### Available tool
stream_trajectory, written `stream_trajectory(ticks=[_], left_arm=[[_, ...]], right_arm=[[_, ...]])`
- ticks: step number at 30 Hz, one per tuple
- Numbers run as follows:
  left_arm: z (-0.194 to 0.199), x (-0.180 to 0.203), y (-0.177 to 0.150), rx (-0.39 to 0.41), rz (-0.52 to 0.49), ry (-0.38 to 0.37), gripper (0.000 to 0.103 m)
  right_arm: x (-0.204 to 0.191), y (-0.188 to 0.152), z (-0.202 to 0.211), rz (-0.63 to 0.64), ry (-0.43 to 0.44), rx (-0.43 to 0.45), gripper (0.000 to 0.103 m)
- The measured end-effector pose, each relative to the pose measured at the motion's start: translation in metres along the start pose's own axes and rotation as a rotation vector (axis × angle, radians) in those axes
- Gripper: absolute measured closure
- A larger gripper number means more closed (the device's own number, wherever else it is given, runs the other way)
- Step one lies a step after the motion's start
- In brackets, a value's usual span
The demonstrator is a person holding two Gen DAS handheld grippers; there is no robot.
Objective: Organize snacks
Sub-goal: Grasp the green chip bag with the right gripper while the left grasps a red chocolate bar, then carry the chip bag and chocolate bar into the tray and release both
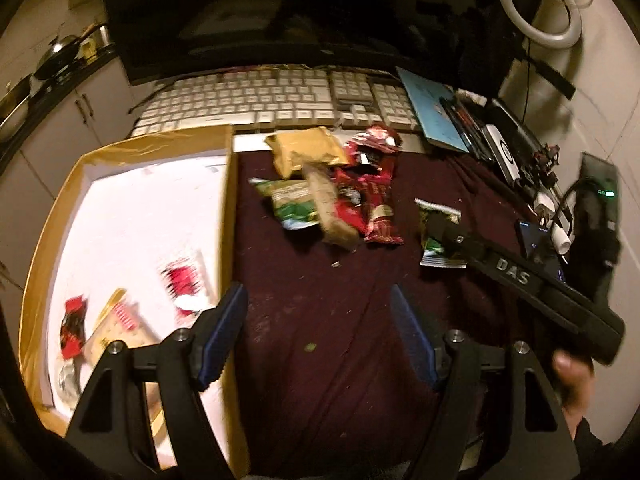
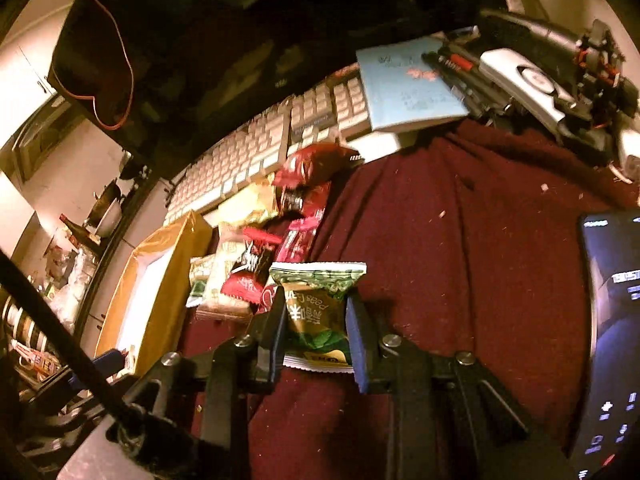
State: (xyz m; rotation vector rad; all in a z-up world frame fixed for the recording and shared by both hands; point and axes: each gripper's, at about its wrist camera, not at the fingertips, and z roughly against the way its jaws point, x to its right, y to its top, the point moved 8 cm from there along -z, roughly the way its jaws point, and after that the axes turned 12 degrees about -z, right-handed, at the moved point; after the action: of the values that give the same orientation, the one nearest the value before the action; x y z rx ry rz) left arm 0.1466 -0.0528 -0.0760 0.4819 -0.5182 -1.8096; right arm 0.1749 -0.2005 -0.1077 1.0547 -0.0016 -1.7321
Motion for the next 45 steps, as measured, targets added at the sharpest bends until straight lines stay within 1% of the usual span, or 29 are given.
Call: stream_trajectory(ticks=[1,3,5,6,7,8,9,10,13,15,17,18,19,21,22,25,27,31,32,33,34,36,38,42,44,45], left_arm=[[-0.003,0.006,0.007,-0.003,-0.017,-0.009,0.032],[-0.011,0.017,0.019,-0.012,-0.056,-0.002,0.035],[-0.024,0.029,0.03,-0.031,-0.104,-0.013,0.036],[-0.033,0.033,0.034,-0.054,-0.099,-0.048,0.04],[-0.04,0.035,0.038,-0.076,-0.089,-0.085,0.048],[-0.053,0.036,0.043,-0.105,-0.075,-0.113,0.059],[-0.061,0.035,0.045,-0.12,-0.075,-0.102,0.062],[-0.069,0.033,0.048,-0.136,-0.072,-0.093,0.062],[-0.087,0.033,0.056,-0.154,-0.061,-0.112,0.065],[-0.094,0.037,0.063,-0.145,-0.085,-0.105,0.065],[-0.102,0.038,0.066,-0.155,-0.105,-0.09,0.065],[-0.104,0.038,0.068,-0.151,-0.107,-0.079,0.065],[-0.106,0.038,0.07,-0.154,-0.097,-0.092,0.065],[-0.107,0.042,0.073,-0.157,-0.108,-0.118,0.065],[-0.108,0.042,0.073,-0.164,-0.107,-0.11,0.065],[-0.106,0.044,0.069,-0.166,-0.127,-0.116,0.066],[-0.111,0.043,0.065,-0.189,-0.116,-0.121,0.066],[-0.118,0.043,0.067,-0.179,-0.158,-0.059,0.066],[-0.119,0.043,0.068,-0.172,-0.167,-0.048,0.066],[-0.119,0.043,0.068,-0.166,-0.166,-0.046,0.069],[-0.118,0.043,0.068,-0.164,-0.166,-0.045,0.074],[-0.115,0.043,0.064,-0.167,-0.173,-0.039,0.075],[-0.107,0.04,0.058,-0.149,-0.144,-0.058,0.075],[-0.073,0.03,0.042,-0.096,-0.084,-0.095,0.075],[-0.056,0.022,0.033,-0.072,-0.031,-0.111,0.075],[-0.042,0.018,0.027,-0.044,0.007,-0.137,0.075]], right_arm=[[0.001,0.005,0.006,0.003,-0.001,0.03,0.077],[0.005,0.011,0.011,-0.011,-0.03,0.085,0.077],[0.008,0.011,0.012,-0.033,0.0,0.091,0.077],[0.01,0.011,0.011,-0.032,-0.011,0.093,0.077],[0.007,0.012,0.013,-0.021,-0.001,0.103,0.077],[0.007,0.012,0.014,-0.016,-0.01,0.114,0.077],[0.008,0.013,0.015,-0.018,-0.008,0.12,0.077],[0.009,0.013,0.016,-0.019,-0.005,0.12,0.077],[0.01,0.013,0.014,-0.02,0.0,0.101,0.077],[0.01,0.012,0.014,-0.024,0.004,0.102,0.077],[0.01,0.012,0.016,-0.032,0.012,0.113,0.077],[0.011,0.013,0.017,-0.04,0.014,0.12,0.077],[0.012,0.013,0.018,-0.047,0.016,0.122,0.077],[0.013,0.013,0.018,-0.056,0.02,0.119,0.077],[0.014,0.013,0.019,-0.06,0.023,0.122,0.077],[0.015,0.014,0.021,-0.069,0.031,0.13,0.077],[0.014,0.014,0.021,-0.069,0.033,0.132,0.077],[0.013,0.013,0.019,-0.063,0.027,0.122,0.077],[0.013,0.012,0.019,-0.061,0.026,0.121,0.077],[0.012,0.012,0.019,-0.059,0.025,0.12,0.077],[0.012,0.012,0.019,-0.057,0.025,0.119,0.077],[0.011,0.012,0.02,-0.049,0.022,0.122,0.077],[0.01,0.011,0.019,-0.043,0.021,0.119,0.077],[0.007,0.01,0.019,-0.026,0.025,0.119,0.078],[0.005,0.009,0.019,-0.014,0.031,0.117,0.078],[0.003,0.008,0.02,-0.006,0.037,0.115,0.078]])
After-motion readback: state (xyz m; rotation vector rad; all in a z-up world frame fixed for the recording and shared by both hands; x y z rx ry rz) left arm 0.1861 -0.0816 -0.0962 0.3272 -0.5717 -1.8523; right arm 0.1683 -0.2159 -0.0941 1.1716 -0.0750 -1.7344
